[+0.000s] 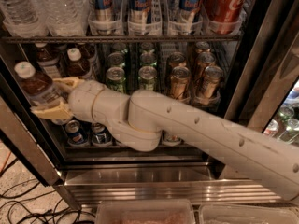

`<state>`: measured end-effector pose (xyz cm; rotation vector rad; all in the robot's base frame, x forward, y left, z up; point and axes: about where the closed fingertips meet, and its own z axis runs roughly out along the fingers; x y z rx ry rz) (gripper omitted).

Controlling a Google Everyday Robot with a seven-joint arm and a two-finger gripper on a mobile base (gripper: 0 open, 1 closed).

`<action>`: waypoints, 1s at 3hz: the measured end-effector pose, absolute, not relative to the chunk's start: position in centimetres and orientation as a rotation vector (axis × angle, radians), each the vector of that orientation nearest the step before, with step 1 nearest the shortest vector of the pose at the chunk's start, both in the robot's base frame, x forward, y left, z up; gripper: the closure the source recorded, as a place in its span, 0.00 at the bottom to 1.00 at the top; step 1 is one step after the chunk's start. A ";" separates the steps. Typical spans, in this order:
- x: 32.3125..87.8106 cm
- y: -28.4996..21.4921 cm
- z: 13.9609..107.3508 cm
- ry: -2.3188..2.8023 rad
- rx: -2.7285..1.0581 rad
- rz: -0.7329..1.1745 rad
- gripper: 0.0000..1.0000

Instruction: Pick blue plastic bottle from middle shelf of fridge

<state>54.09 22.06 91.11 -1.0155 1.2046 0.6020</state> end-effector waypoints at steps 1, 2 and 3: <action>54.0 22.5 91.0 1.202 -1.017 0.626 1.00; 54.0 22.5 91.0 1.202 -1.017 0.626 1.00; 53.9 22.8 90.8 1.203 -1.059 0.645 1.00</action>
Offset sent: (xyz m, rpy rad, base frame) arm 0.0217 -0.0626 -0.0381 -0.3139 0.0492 0.5517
